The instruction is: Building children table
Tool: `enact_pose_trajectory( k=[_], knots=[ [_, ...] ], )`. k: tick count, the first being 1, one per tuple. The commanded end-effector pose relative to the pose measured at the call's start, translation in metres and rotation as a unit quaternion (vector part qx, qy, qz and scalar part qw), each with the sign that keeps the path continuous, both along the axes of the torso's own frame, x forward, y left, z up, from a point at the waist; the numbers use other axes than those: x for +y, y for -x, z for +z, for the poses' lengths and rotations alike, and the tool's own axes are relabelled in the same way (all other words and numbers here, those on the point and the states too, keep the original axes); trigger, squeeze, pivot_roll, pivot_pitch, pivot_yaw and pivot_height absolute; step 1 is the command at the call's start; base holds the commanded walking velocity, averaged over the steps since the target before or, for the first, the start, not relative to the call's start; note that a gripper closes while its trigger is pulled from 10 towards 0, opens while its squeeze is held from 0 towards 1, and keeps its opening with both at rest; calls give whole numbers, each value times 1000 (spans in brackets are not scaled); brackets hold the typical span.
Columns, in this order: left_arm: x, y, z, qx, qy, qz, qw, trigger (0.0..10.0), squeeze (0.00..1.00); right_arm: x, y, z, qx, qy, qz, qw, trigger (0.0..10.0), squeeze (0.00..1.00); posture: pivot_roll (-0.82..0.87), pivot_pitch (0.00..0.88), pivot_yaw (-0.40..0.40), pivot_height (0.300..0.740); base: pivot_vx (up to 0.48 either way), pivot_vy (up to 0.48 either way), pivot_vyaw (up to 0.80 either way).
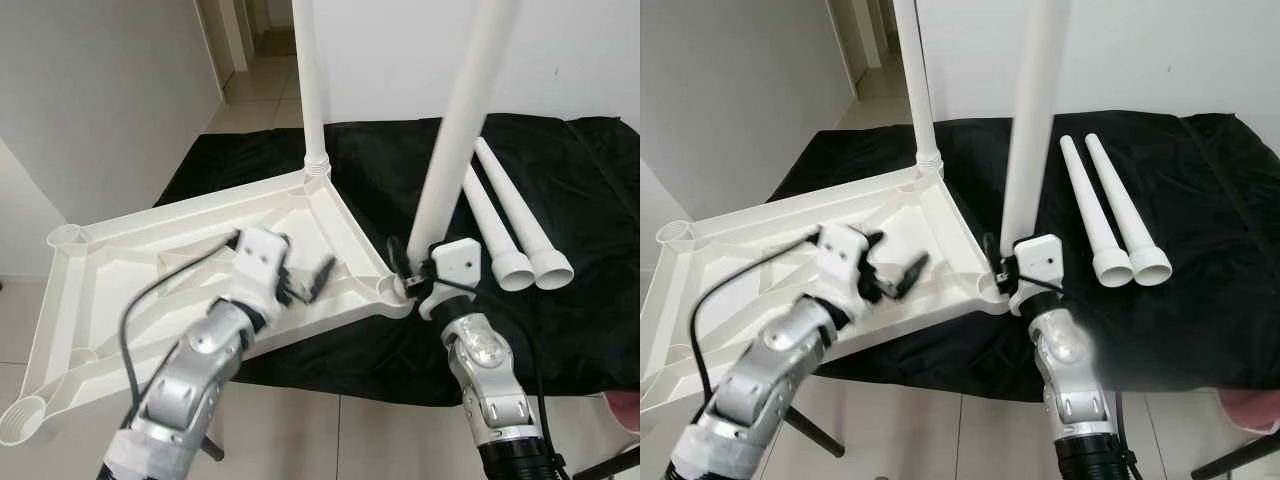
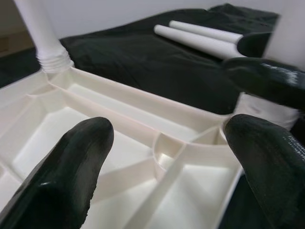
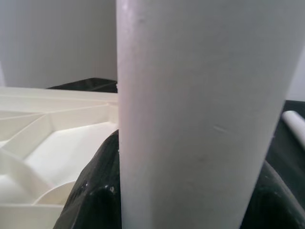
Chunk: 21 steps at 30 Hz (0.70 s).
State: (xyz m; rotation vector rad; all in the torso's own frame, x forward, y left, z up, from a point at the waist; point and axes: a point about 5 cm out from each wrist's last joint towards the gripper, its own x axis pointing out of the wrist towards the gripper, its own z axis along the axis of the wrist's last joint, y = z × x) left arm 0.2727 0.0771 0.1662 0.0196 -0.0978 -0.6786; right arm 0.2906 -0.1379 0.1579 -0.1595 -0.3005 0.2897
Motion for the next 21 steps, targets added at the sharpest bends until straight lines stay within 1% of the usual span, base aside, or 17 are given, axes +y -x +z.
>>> enact_pose_trajectory(
  k=[1,4,7,8,10,12,13,14,16,19,20,21],
  knots=[
    [1,2,0,-10,-11,-5,1000,10000,0,3,1,-3,1,5,7,1000,10000,0,-51,22,95,740,0,0,0],
    [0,4,-1,-9,-8,-14,1000,10000,0,4,1,-6,1,4,12,1000,10000,0,-49,27,97,740,0,0,0],
    [-1,5,3,-12,-2,-30,999,10000,0,8,-1,-6,-4,14,26,1000,10000,0,-48,35,98,740,0,0,0],
    [-3,7,6,-14,-1,-47,999,10000,0,10,-3,-7,-6,19,32,999,10000,0,-48,35,98,740,0,0,0],
    [-3,8,6,-14,-1,-53,998,10000,0,11,-4,-7,-6,20,33,999,10000,0,-48,35,98,740,0,0,0],
    [-6,13,6,-7,6,-80,997,10000,0,9,-6,-8,-6,23,34,999,10000,0,-45,37,98,740,0,0,0],
    [-6,13,6,-7,6,-80,997,10000,0,9,-6,-8,-6,23,34,999,10000,0,-45,37,98,740,0,0,0],
    [-8,17,5,-3,4,-97,995,10000,0,8,-7,-8,-7,29,35,999,10000,0,-45,37,98,740,0,0,0],
    [-9,21,2,1,0,-115,993,10000,0,7,-7,-9,-11,42,39,998,10000,0,-45,37,98,740,0,0,0],
    [-9,23,1,3,-2,-118,993,10000,0,7,-8,-10,-12,48,42,998,10000,0,-45,37,98,740,0,0,0],
    [-9,23,0,5,-3,-120,993,10000,0,6,-7,-11,-13,55,45,997,10000,0,-45,37,98,740,0,0,0],
    [-8,23,0,6,-5,-121,993,10000,0,7,-6,-12,-17,74,60,995,10000,0,-38,44,98,740,0,0,0]
  ],
)
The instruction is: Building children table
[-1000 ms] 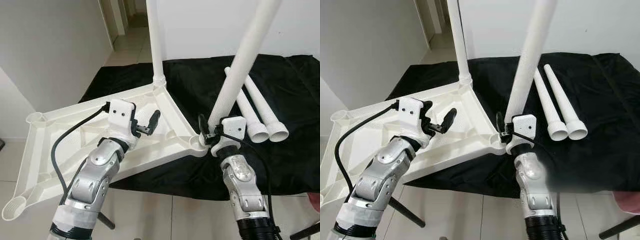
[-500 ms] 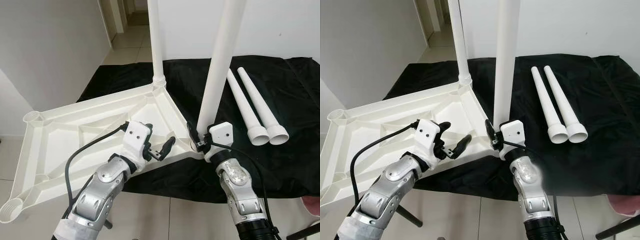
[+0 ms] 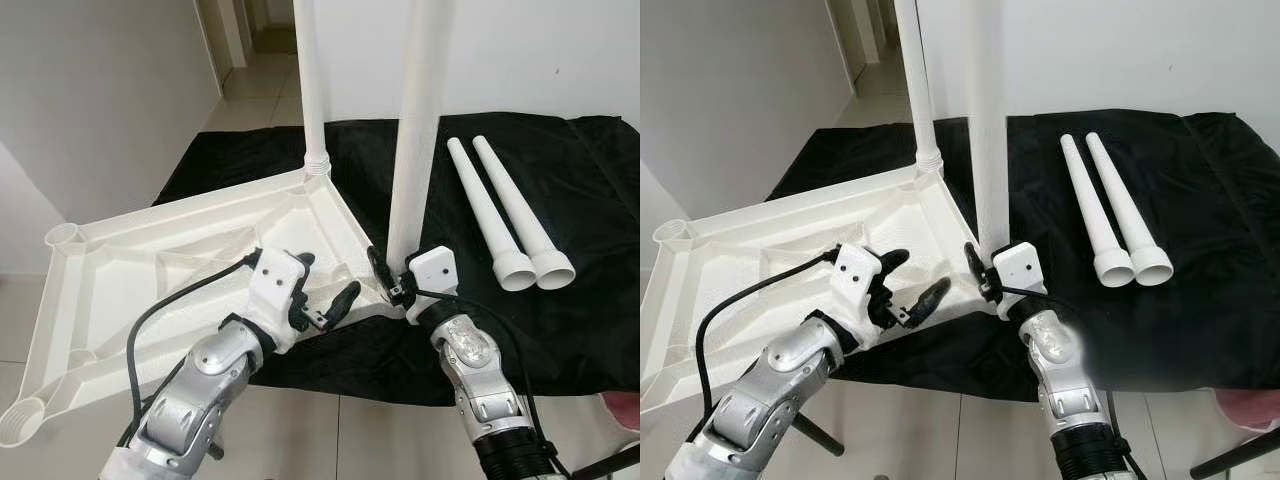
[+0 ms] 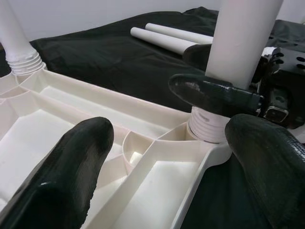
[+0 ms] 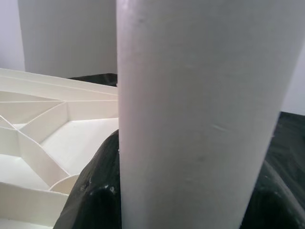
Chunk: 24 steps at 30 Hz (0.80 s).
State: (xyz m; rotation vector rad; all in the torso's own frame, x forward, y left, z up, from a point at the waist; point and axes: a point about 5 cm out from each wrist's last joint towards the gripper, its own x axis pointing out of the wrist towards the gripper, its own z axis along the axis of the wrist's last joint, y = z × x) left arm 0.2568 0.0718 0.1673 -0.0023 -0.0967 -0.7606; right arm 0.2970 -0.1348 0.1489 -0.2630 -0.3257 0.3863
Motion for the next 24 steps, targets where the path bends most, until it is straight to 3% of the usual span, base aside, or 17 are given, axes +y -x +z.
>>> enact_pose_trajectory(
  k=[1,13,16,19,24],
  knots=[
    [-3,8,-1,1,-13,-79,997,10000,0,4,0,-3,0,19,18,1000,10000,0,-38,44,98,740,0,0,0],
    [0,7,2,3,-15,-77,997,10000,0,8,0,-11,16,31,57,998,10000,0,-31,58,104,740,0,0,0],
    [1,6,3,2,-16,-75,997,10000,0,8,-1,-15,34,20,59,997,10000,0,-26,61,104,740,0,0,0],
    [3,7,4,1,-20,-71,997,10000,0,9,-8,-22,100,-24,52,993,10000,0,-21,55,103,740,0,0,0],
    [3,7,4,0,-21,-72,997,10000,0,9,-13,-22,120,-36,46,991,10000,0,-21,52,102,740,0,0,0]
  ],
)
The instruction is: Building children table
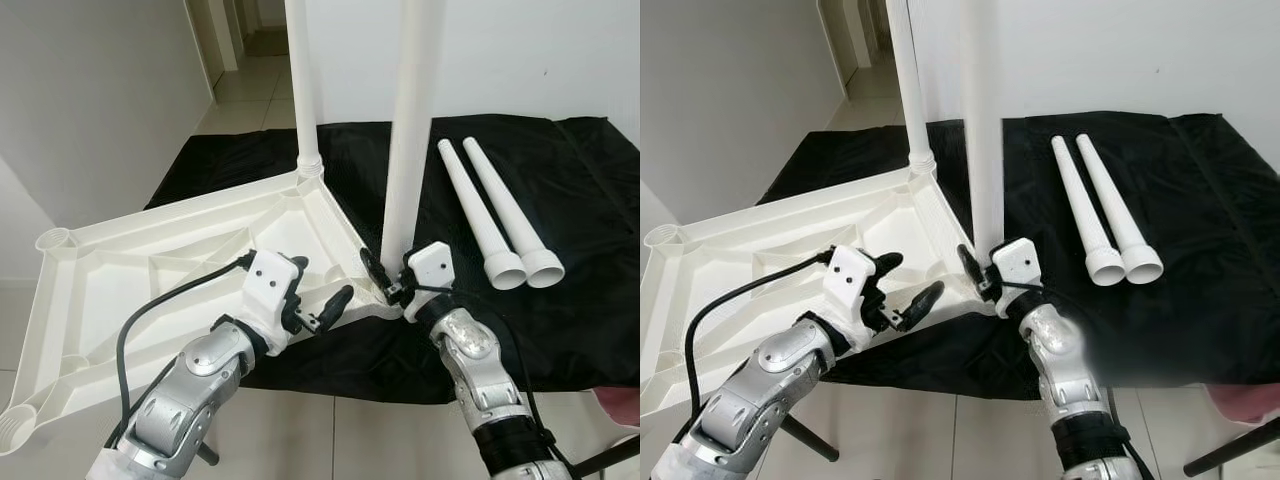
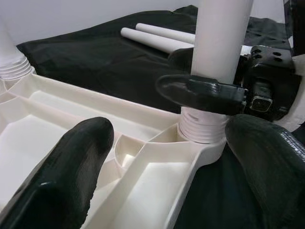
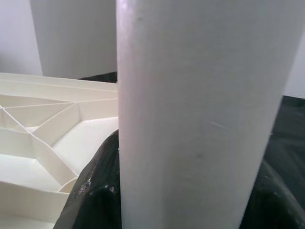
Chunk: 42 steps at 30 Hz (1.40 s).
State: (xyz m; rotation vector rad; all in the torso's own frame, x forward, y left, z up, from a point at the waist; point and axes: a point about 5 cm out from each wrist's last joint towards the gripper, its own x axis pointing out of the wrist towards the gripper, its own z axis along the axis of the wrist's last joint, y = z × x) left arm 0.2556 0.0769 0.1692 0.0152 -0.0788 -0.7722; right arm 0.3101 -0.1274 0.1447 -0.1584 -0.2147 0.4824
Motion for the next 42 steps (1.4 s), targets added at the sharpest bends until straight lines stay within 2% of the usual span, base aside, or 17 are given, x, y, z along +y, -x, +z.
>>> enact_pose_trajectory(
  k=[1,6,16,19,24,33,37,38,40,42],
  knots=[
    [-2,6,2,-4,-9,-67,998,10000,0,1,0,-17,51,-2,1,999,10000,0,-21,52,102,740,0,0,0],
    [-2,6,3,-5,-11,-65,998,10000,0,-1,-4,-18,58,-5,-6,998,10000,0,-16,47,97,740,0,0,0],
    [-1,6,3,-4,-11,-61,998,10000,0,0,-1,-25,67,4,-5,998,10000,0,-11,51,92,740,0,0,0],
    [-1,7,3,-4,-12,-59,998,10000,0,-2,-1,-31,100,-25,-21,994,10000,0,-12,52,91,740,0,0,0],
    [-1,7,3,-4,-13,-58,998,10000,0,-4,-1,-32,117,-45,-33,992,10000,0,-16,55,93,740,0,0,0],
    [-1,6,4,-7,-12,-55,998,10000,0,-5,-1,-34,127,-51,-45,990,10000,0,-14,62,91,740,0,0,0],
    [0,5,5,-8,-10,-52,999,10000,0,-4,0,-34,115,-38,-44,992,10000,0,-16,63,90,740,0,0,0],
    [0,5,4,-6,-10,-51,999,10000,0,-4,1,-33,96,-17,-42,994,10000,0,-18,66,91,740,0,0,0],
    [0,5,4,-6,-10,-51,999,10000,0,-4,1,-33,96,-17,-42,994,10000,0,-18,66,91,740,0,0,0],
    [0,5,4,-5,-9,-49,999,10000,0,-3,4,-33,77,10,-40,996,10000,0,-19,75,94,740,0,0,0]
  ],
)
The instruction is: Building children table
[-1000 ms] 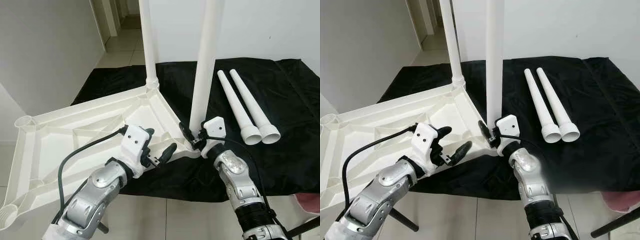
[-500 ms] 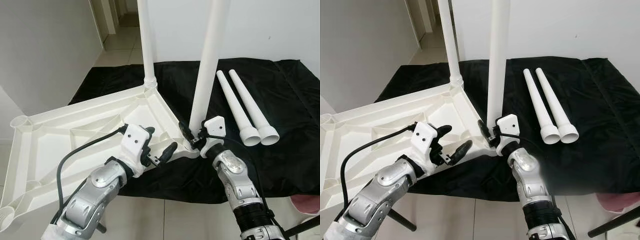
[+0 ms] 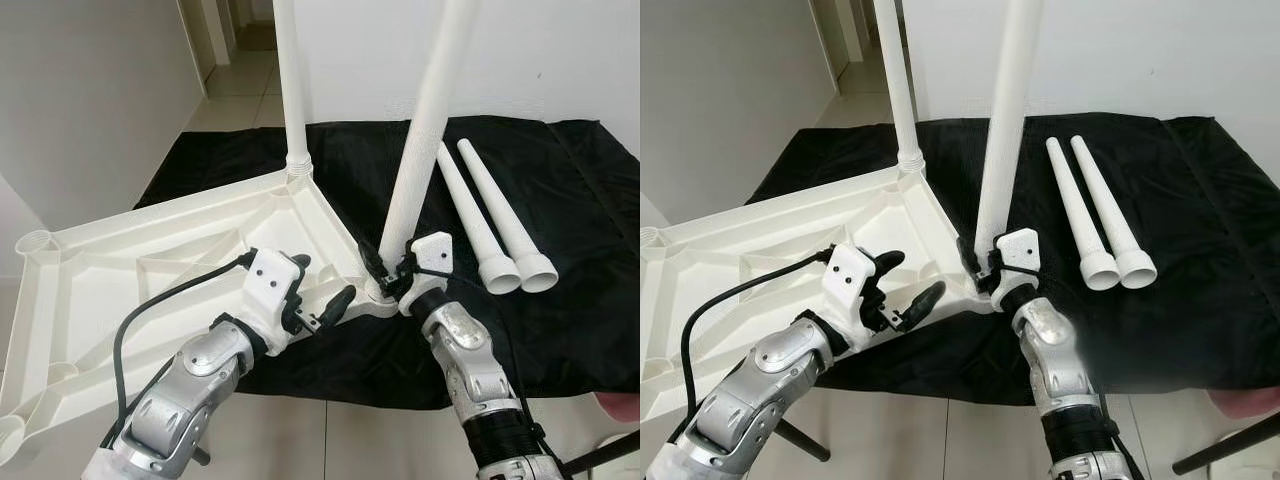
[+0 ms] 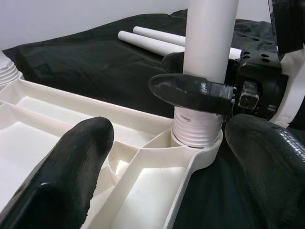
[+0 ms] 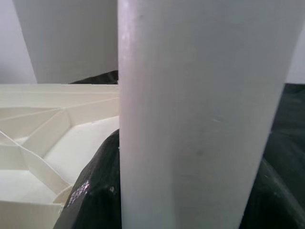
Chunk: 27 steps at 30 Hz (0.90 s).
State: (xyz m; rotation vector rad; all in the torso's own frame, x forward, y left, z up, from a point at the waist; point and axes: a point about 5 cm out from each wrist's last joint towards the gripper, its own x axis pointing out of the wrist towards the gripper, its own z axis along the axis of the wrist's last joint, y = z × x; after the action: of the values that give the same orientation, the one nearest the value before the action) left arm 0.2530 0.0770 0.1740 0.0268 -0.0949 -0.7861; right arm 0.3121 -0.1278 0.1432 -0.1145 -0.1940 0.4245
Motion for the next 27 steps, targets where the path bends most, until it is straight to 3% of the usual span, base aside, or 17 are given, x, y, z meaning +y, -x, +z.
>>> enact_pose_trajectory(
  k=[1,16,22,27],
  knots=[
    [0,3,-1,4,-7,-42,999,10000,0,-3,6,-31,64,30,-10,997,10000,0,-19,75,94,740,0,0,0],
    [1,1,0,6,-6,-38,999,10000,0,-4,13,-37,52,65,5,997,10000,0,-19,75,99,740,0,0,0],
    [2,1,0,5,-9,-37,999,10000,0,-1,14,-40,65,42,10,997,10000,0,-16,74,99,740,0,0,0],
    [2,1,0,6,-10,-37,999,10000,0,2,11,-37,83,14,-31,996,10000,0,-14,73,92,740,0,0,0]
  ],
)
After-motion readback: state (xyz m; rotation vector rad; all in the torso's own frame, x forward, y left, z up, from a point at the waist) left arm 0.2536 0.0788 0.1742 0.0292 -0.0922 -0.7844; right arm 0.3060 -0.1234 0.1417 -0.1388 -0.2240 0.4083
